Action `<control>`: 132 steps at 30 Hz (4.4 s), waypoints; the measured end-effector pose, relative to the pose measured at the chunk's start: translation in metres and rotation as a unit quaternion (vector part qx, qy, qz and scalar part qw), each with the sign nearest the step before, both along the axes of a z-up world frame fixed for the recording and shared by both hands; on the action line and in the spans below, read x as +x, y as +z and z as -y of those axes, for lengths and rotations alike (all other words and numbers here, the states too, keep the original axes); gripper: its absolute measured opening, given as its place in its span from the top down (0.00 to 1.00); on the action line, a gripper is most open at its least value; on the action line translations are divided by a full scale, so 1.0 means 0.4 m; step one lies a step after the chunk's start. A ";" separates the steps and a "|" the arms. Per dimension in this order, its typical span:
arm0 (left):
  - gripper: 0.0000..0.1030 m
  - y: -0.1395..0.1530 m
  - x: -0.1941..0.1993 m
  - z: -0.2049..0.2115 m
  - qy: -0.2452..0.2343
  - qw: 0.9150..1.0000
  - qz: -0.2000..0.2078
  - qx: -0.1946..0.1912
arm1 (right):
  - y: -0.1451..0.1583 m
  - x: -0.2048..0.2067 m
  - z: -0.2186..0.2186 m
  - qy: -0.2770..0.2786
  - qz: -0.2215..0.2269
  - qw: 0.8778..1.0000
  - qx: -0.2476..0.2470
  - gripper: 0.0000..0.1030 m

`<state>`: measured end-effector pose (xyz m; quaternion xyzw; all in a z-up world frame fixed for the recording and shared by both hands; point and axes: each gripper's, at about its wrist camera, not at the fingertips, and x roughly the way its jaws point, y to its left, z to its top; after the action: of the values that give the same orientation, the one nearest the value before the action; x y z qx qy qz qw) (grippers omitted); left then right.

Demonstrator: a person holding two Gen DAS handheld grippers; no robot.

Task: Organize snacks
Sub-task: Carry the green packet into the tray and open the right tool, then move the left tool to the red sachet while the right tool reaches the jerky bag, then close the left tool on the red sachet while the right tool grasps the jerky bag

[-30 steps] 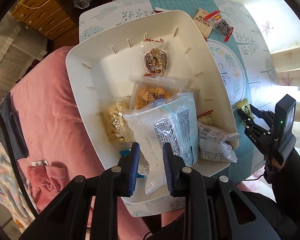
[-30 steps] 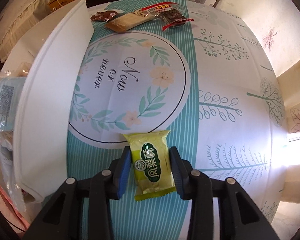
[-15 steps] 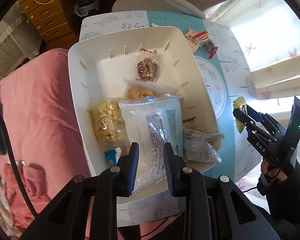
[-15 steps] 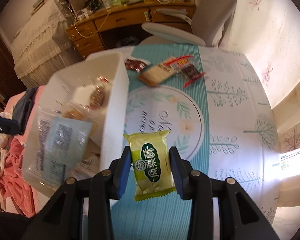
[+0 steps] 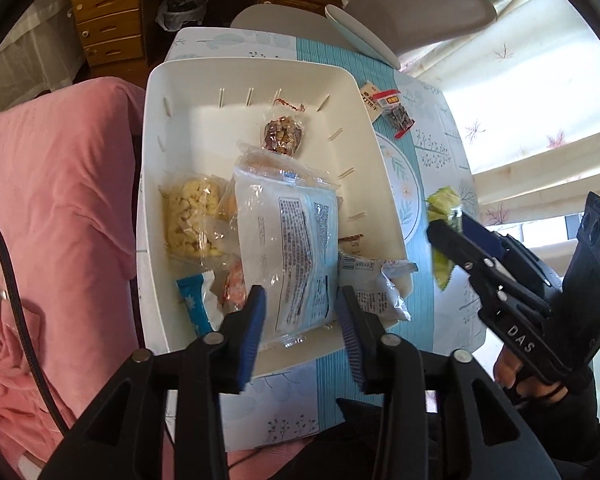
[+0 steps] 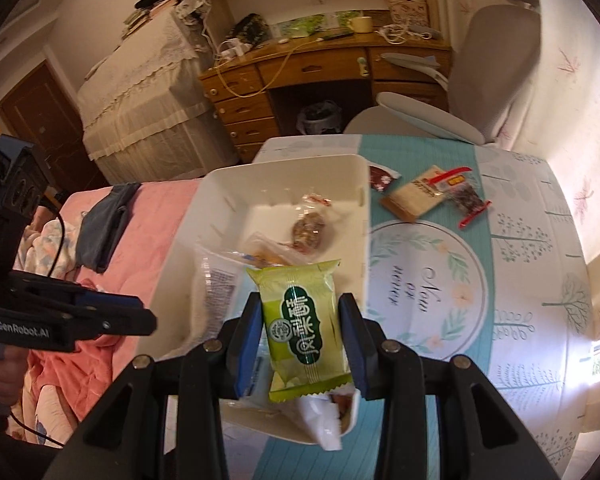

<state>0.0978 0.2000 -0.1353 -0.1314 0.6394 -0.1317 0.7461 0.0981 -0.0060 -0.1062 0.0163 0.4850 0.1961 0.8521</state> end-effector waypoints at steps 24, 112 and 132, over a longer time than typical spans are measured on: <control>0.20 0.109 0.046 -0.005 0.038 0.999 0.037 -0.011 | 0.058 0.056 0.022 -0.041 -0.024 0.999 0.019 0.28; 0.39 -0.502 0.948 0.308 0.213 0.943 -0.252 0.049 | -0.377 0.589 0.327 -0.062 -0.052 0.994 -0.068 0.49; 0.66 -0.498 0.915 0.263 0.247 0.938 -0.238 0.056 | -0.356 0.558 0.362 -0.074 -0.061 0.994 -0.060 0.50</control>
<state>0.4638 0.0949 -0.3347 -0.2710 0.7522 0.1276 0.5870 0.3215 -0.1506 -0.2486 0.0126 0.5449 0.1018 0.8322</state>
